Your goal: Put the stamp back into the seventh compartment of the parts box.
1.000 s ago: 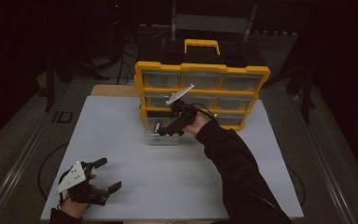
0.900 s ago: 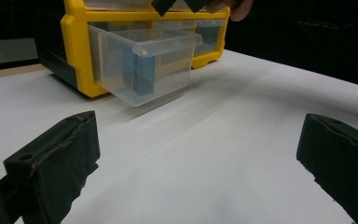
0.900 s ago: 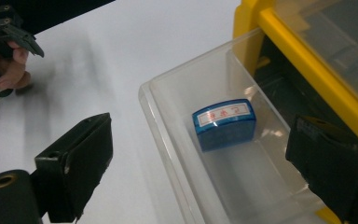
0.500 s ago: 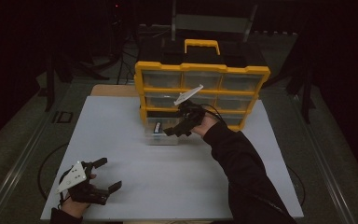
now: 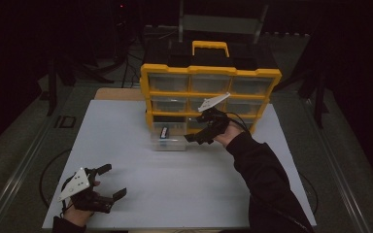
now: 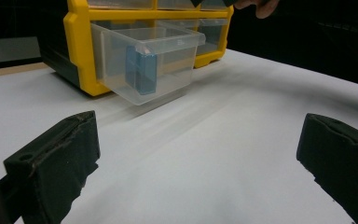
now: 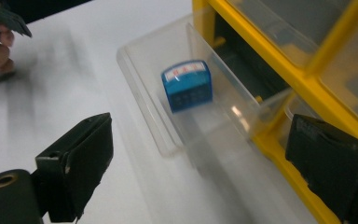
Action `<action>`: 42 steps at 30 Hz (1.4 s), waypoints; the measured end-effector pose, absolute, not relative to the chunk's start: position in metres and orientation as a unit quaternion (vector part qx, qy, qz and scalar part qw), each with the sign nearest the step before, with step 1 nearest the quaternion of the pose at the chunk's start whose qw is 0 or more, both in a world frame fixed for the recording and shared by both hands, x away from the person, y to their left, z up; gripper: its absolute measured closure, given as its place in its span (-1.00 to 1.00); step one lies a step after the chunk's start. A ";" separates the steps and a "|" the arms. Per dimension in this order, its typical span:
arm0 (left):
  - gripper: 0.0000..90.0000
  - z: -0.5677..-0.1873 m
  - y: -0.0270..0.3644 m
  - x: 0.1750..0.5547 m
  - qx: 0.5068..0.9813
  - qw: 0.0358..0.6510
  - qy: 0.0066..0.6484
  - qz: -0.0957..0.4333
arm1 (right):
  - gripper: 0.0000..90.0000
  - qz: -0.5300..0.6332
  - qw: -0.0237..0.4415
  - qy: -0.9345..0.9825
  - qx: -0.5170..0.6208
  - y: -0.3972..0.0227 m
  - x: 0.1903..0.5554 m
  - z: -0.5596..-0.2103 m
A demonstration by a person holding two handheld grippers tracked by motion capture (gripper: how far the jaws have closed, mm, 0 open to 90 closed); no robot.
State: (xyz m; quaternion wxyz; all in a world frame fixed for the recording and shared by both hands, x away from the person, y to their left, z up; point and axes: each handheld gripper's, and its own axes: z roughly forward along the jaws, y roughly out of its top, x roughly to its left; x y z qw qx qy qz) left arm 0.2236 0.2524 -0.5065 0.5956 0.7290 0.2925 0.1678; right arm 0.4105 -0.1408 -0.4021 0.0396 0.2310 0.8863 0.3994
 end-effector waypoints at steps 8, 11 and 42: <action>-1.00 -0.506 0.253 0.224 0.726 0.598 0.297 0.165 | -0.83 0.408 0.044 0.879 0.242 -0.165 0.402 -0.408; -1.00 -0.506 0.253 0.224 0.726 0.598 0.297 0.167 | -0.83 0.412 0.048 0.876 0.245 -0.175 0.398 -0.412; -1.00 -0.506 0.254 0.224 0.726 0.598 0.297 0.165 | -0.82 0.444 0.056 0.855 0.263 -0.233 0.346 -0.478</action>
